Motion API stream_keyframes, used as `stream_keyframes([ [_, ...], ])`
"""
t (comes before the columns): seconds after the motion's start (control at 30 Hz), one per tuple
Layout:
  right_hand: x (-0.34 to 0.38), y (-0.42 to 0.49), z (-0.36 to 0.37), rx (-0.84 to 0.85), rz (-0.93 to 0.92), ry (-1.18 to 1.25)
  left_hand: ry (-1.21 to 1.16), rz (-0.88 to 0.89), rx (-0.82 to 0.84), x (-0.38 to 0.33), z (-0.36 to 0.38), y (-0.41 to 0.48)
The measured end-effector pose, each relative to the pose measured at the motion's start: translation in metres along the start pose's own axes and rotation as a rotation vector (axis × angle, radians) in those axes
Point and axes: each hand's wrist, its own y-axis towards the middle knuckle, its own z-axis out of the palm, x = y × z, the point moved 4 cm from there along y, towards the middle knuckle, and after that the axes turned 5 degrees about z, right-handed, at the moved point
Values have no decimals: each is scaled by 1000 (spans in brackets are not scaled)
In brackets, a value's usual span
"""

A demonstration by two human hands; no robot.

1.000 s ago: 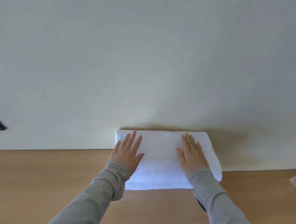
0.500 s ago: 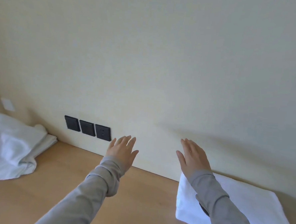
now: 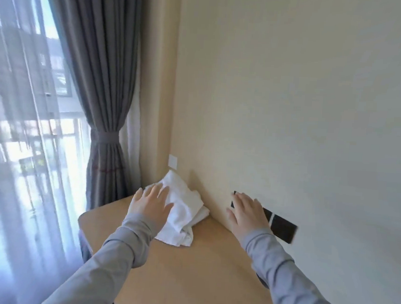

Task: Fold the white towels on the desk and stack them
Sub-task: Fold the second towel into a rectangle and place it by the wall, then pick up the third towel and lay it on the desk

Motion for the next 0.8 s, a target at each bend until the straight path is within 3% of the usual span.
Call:
stream_keyframes([
  [0.13, 87, 33, 29, 47, -43, 44, -15, -78, 1, 94, 11, -13],
  [0.27, 127, 56, 61, 120, -34, 48, -86, -127, 10, 150, 35, -16],
  [0.5, 144, 111, 129, 223, 81, 112, -142, -138, 24, 215, 92, 19],
  [0.8, 123, 190, 237, 357, 278, 207, -145, -103, 141, 267, 177, 135],
])
